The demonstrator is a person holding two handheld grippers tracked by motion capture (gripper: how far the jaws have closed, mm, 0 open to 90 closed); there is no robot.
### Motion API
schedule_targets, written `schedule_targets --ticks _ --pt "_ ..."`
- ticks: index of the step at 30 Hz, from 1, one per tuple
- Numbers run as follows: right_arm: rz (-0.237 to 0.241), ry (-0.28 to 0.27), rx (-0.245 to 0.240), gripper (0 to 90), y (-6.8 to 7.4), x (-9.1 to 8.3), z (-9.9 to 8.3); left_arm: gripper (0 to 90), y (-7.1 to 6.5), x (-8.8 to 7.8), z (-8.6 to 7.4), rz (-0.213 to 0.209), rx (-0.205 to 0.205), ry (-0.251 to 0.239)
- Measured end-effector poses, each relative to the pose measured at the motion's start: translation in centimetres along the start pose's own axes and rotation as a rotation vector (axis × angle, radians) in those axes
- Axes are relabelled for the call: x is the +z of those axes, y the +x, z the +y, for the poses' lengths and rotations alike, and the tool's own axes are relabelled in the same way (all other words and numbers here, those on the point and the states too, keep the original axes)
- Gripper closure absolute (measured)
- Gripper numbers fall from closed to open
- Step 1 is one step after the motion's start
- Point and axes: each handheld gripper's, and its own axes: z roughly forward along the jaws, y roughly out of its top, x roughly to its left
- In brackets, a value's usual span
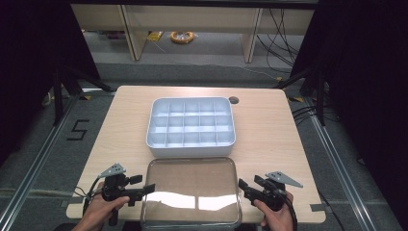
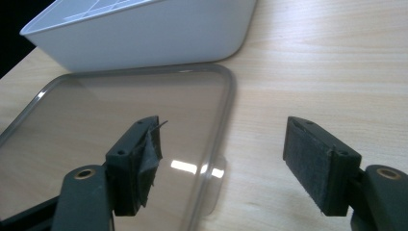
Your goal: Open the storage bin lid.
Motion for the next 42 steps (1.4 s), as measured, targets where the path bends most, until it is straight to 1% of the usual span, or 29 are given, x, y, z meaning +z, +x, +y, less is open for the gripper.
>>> schedule_targets --ticks 1,2,3,4,5,7,8,9,12,13,14,15,20,22,23,24,25,26,28,29,32,33,34,35,36,37,38,39,42 --pt "-0.003 0.013 -0.024 29.7 0.2 -0.1 -0.1 22.5 0.0 0.0 0.0 -0.005 0.0 0.013" --pt "-0.003 0.013 -0.024 29.7 0.2 -0.1 -0.1 22.5 -0.1 -0.1 -0.1 -0.001 0.009 0.017" --pt "-0.013 0.033 -0.058 29.4 0.6 -0.3 -0.3 22.6 -0.2 -0.1 -0.2 0.002 0.011 0.017" --pt "-0.013 0.033 -0.058 29.4 0.6 -0.3 -0.3 22.6 -0.2 -0.1 -0.2 0.002 0.011 0.017" --pt "0.002 0.038 -0.068 29.2 1.0 -0.4 -0.6 22.6 -0.3 -0.3 -0.3 -0.006 0.017 0.018" --pt "0.01 0.034 -0.081 29.0 1.1 -0.3 -0.7 22.5 -0.4 -0.3 -0.5 0.0 0.017 0.015" --pt "0.001 0.045 -0.093 28.7 1.2 -0.6 -0.8 22.5 -0.5 -0.3 -0.6 0.0 0.014 0.013" --pt "0.005 0.043 -0.083 28.5 1.3 -0.5 -0.9 22.4 -0.5 -0.4 -0.6 -0.008 0.021 0.03" --pt "-0.004 0.056 -0.08 27.7 1.3 -0.7 -1.2 22.6 -0.7 -0.4 -0.8 -0.002 0.031 0.028" --pt "0.001 0.072 -0.082 27.6 1.3 -0.8 -1.2 22.6 -0.7 -0.4 -0.9 -0.006 0.034 0.026" --pt "0.0 0.076 -0.066 27.5 1.4 -0.9 -1.3 22.6 -0.7 -0.5 -0.9 -0.007 0.031 0.024" --pt "-0.005 0.053 -0.07 27.5 1.3 -0.9 -1.4 22.6 -0.8 -0.6 -1.0 -0.008 0.03 0.024" --pt "0.001 0.059 -0.067 26.9 1.4 -1.4 -1.7 22.6 -1.0 -0.7 -1.2 -0.012 0.034 0.022" --pt "0.01 0.051 -0.063 26.1 1.4 -1.5 -1.9 22.6 -1.1 -0.8 -1.3 -0.003 0.04 0.026" --pt "0.002 0.059 -0.078 25.9 1.4 -1.7 -2.0 22.6 -1.2 -0.8 -1.4 -0.012 0.038 0.02" --pt "0.002 0.059 -0.078 25.9 1.4 -1.7 -2.0 22.6 -1.2 -0.8 -1.4 -0.012 0.038 0.02" --pt "0.012 0.053 -0.062 25.9 1.5 -1.7 -2.1 22.6 -1.2 -0.9 -1.4 -0.01 0.039 0.023" --pt "0.01 0.062 -0.068 26.0 1.5 -1.9 -2.2 22.7 -1.3 -0.9 -1.5 -0.013 0.039 0.017" --pt "0.015 0.06 -0.065 26.0 1.6 -1.9 -2.4 22.6 -1.4 -1.1 -1.6 -0.013 0.043 0.028" --pt "0.01 0.078 -0.066 26.0 1.7 -2.2 -2.4 22.6 -1.5 -1.1 -1.7 -0.006 0.042 0.028" --pt "0.018 0.066 -0.074 25.9 1.7 -2.2 -2.7 22.7 -1.7 -1.2 -2.0 -0.013 0.049 0.032" --pt "0.024 0.082 -0.055 25.9 2.0 -2.5 -2.9 22.7 -1.9 -1.2 -2.1 -0.011 0.048 0.031" --pt "0.024 0.082 -0.055 25.9 2.0 -2.5 -2.9 22.7 -1.9 -1.2 -2.1 -0.011 0.048 0.031" --pt "0.021 0.093 -0.089 25.9 1.9 -2.6 -3.1 22.7 -1.9 -1.3 -2.2 -0.014 0.051 0.032" --pt "0.021 0.093 -0.089 25.9 1.9 -2.6 -3.1 22.7 -2.0 -1.3 -2.3 -0.011 0.055 0.032" --pt "0.027 0.096 -0.06 25.9 2.1 -2.7 -3.2 22.8 -2.1 -1.4 -2.3 -0.011 0.05 0.032" --pt "0.023 0.103 -0.058 25.9 2.2 -2.8 -3.3 22.8 -2.1 -1.5 -2.4 -0.013 0.05 0.029" --pt "0.031 0.101 -0.079 25.9 1.9 -2.8 -3.5 22.7 -2.2 -1.5 -2.5 -0.011 0.051 0.031" --pt "0.019 0.108 -0.087 25.8 1.9 -3.0 -3.6 22.7 -2.3 -1.7 -2.8 -0.012 0.049 0.034"
